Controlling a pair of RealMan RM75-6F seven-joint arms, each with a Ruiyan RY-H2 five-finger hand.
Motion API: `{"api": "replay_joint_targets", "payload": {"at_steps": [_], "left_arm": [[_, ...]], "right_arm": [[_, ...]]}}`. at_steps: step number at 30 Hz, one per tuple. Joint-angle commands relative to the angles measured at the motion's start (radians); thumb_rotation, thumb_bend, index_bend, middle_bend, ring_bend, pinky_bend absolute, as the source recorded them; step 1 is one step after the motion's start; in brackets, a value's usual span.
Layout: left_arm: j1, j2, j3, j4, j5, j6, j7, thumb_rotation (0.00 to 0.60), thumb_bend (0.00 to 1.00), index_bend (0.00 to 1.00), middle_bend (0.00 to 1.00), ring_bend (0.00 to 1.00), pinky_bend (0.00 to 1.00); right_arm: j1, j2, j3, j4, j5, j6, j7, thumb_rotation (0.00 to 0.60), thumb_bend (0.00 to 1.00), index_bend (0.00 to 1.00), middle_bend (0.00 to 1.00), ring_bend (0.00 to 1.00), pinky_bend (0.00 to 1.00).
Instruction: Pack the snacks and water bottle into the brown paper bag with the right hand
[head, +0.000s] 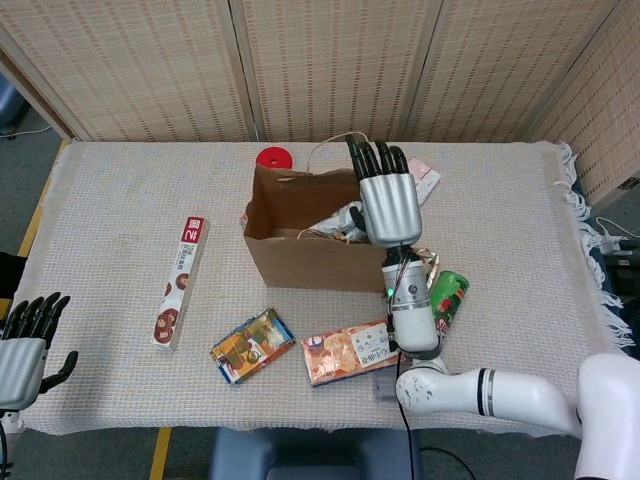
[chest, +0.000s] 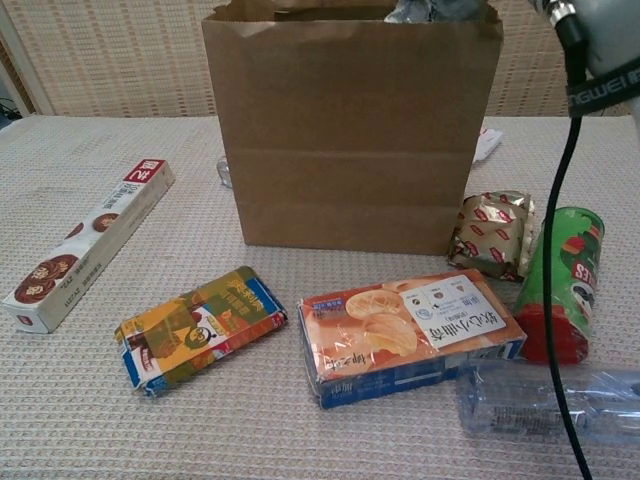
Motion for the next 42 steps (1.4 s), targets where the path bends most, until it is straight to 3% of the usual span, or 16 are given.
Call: {"api": "replay_joint_targets", "payload": {"at_steps": [1, 5, 9, 16, 22, 26, 29, 35, 42], "left_arm": [[0.000, 0.000, 0.000, 0.000, 0.000, 0.001, 0.003, 0.600, 0.37, 0.00, 0.00, 0.00, 0.00], [0.001, -0.002, 0.000, -0.001, -0.001, 0.003, 0.007, 0.600, 0.37, 0.00, 0.00, 0.00, 0.00], [0.002, -0.005, -0.001, -0.003, -0.003, 0.004, 0.019, 0.600, 0.37, 0.00, 0.00, 0.00, 0.00], [0.002, -0.009, -0.005, -0.015, -0.012, 0.006, 0.048, 0.600, 0.37, 0.00, 0.00, 0.00, 0.00], [0.003, -0.011, -0.007, -0.017, -0.017, 0.007, 0.053, 0.600, 0.37, 0.00, 0.00, 0.00, 0.00], [0.003, -0.011, -0.006, -0.016, -0.014, 0.007, 0.053, 0.600, 0.37, 0.00, 0.00, 0.00, 0.00], [0.002, -0.011, -0.006, -0.016, -0.014, 0.006, 0.054, 0.600, 0.37, 0.00, 0.00, 0.00, 0.00], [0.000, -0.010, -0.008, -0.018, -0.017, 0.003, 0.054, 0.600, 0.37, 0.00, 0.00, 0.00, 0.00], [0.001, -0.010, -0.007, -0.016, -0.016, 0.003, 0.050, 0.600, 0.37, 0.00, 0.00, 0.00, 0.00]], "right_arm": [[-0.048, 0.085, 0.031, -0.108, 0.005, 0.031, 0.039, 0.600, 0.12, 0.00, 0.15, 0.09, 0.17], [-0.146, 0.217, -0.009, -0.234, -0.030, 0.030, 0.100, 0.600, 0.12, 0.00, 0.15, 0.09, 0.17], [-0.255, 0.352, -0.096, -0.298, -0.121, 0.014, 0.178, 0.600, 0.12, 0.00, 0.15, 0.09, 0.16], [-0.388, 0.512, -0.216, -0.327, -0.276, -0.031, 0.378, 0.600, 0.12, 0.00, 0.15, 0.09, 0.15], [-0.457, 0.656, -0.397, -0.263, -0.494, -0.191, 0.515, 0.600, 0.11, 0.00, 0.15, 0.09, 0.14], [-0.456, 0.652, -0.488, -0.130, -0.626, -0.273, 0.520, 0.600, 0.03, 0.00, 0.15, 0.09, 0.13], [-0.438, 0.619, -0.526, -0.016, -0.697, -0.324, 0.516, 0.600, 0.00, 0.00, 0.15, 0.09, 0.12], [-0.406, 0.539, -0.567, 0.138, -0.755, -0.407, 0.544, 0.600, 0.00, 0.00, 0.14, 0.08, 0.09], [-0.385, 0.429, -0.581, 0.211, -0.771, -0.457, 0.548, 0.600, 0.00, 0.00, 0.13, 0.07, 0.09]]}}
